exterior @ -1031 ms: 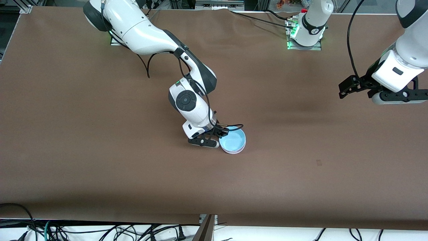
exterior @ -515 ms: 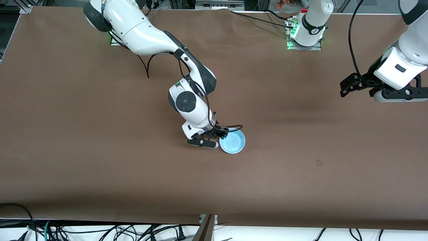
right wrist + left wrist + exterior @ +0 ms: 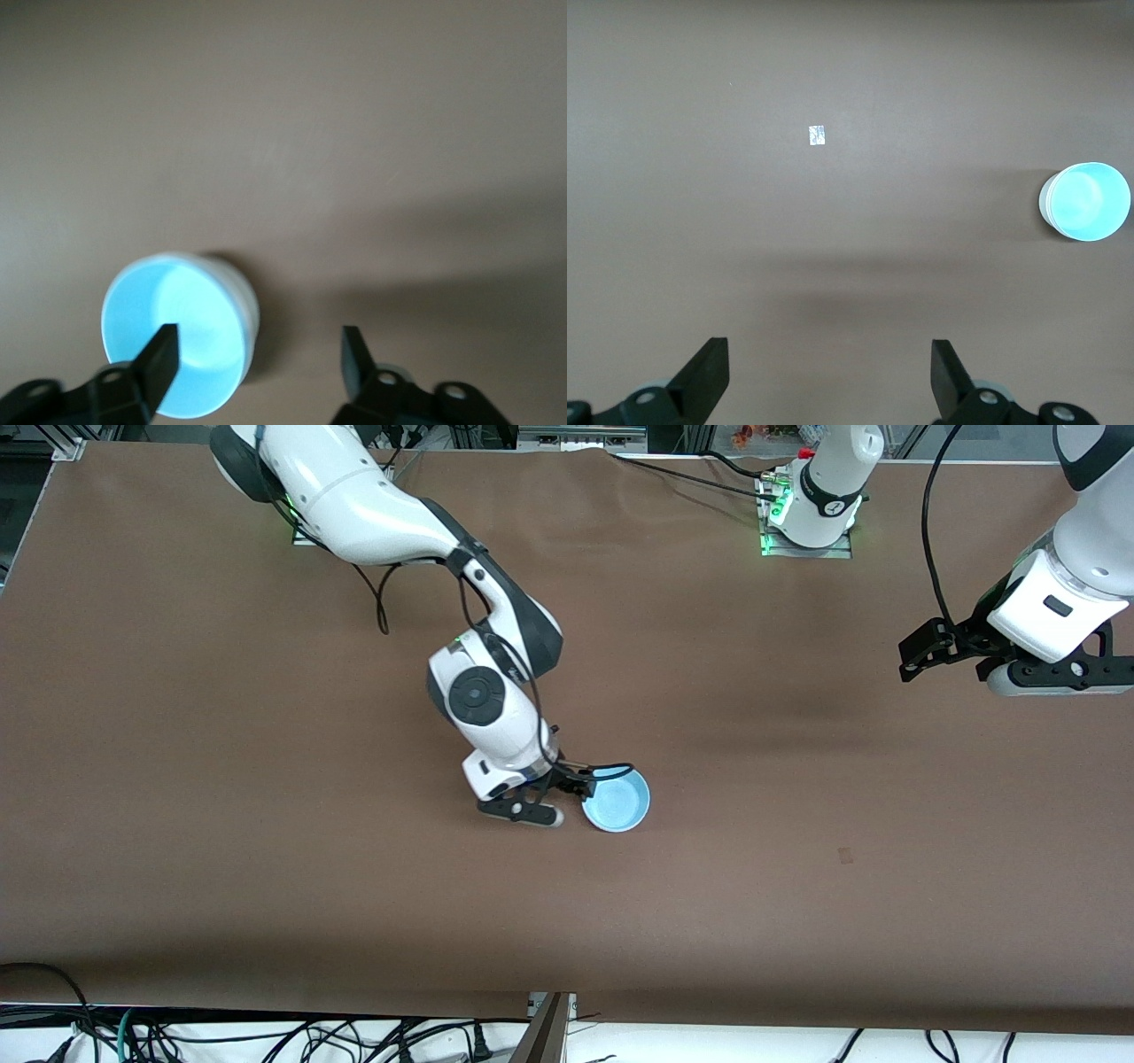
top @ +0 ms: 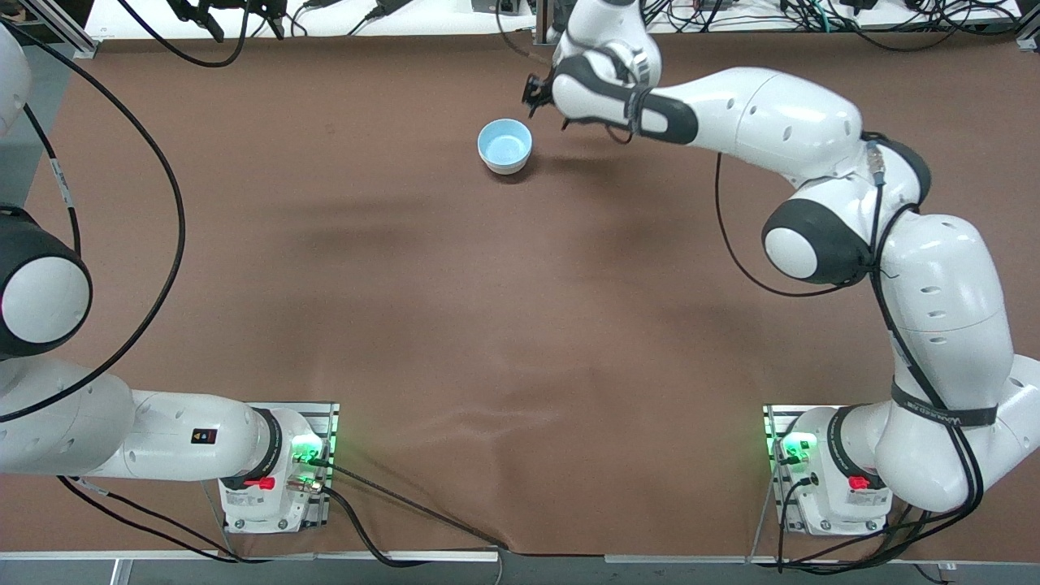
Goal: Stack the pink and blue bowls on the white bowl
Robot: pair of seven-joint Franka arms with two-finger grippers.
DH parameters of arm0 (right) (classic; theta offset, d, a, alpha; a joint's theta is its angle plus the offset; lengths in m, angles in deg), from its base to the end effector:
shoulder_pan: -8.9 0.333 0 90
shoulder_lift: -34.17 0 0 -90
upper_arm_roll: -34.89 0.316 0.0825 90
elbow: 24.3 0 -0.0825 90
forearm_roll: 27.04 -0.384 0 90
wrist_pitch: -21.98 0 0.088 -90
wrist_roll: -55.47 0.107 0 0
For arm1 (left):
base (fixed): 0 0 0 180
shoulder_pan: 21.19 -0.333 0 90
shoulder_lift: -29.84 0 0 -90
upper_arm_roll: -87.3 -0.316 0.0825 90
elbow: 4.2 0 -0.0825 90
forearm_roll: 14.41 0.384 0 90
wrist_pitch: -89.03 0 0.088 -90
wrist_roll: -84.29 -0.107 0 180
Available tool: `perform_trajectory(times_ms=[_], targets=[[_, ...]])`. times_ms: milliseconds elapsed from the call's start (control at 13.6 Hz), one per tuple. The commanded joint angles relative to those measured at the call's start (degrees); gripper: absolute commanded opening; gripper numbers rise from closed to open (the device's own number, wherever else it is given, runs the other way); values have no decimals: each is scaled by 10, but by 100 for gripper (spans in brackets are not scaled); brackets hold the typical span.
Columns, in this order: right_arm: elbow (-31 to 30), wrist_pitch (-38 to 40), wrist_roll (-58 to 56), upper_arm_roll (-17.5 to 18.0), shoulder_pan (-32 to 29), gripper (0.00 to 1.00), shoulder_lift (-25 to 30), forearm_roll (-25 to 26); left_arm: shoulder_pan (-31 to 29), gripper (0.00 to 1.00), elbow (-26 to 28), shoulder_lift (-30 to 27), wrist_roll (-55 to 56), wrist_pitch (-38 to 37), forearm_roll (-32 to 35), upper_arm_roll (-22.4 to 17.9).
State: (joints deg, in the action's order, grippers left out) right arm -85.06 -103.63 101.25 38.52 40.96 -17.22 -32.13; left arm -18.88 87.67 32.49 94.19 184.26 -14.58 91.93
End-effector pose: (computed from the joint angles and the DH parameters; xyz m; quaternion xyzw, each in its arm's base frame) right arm 0.6548 0.4521 0.3149 -0.9834 0.1231 -0.0487 0.1238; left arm 0.5715 -0.0688 0.5910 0.9996 0.0260 0.0057 0.0042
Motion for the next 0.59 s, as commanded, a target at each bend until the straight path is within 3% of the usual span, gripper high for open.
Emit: perform_trajectory(times_ms=[0,294,515], targets=[[-16,81,-35,-5,-64,100,73,-3,2,100,-8,-1,-11,-10,-9,10],[-37,259,-144,-6,-168,100,175,-5,2,100,-10,2,-3,-8,-3,24],[-171,304,-222,-7,-226,100,327,-6,0,100,-29,24,-5,-7,-1,22]])
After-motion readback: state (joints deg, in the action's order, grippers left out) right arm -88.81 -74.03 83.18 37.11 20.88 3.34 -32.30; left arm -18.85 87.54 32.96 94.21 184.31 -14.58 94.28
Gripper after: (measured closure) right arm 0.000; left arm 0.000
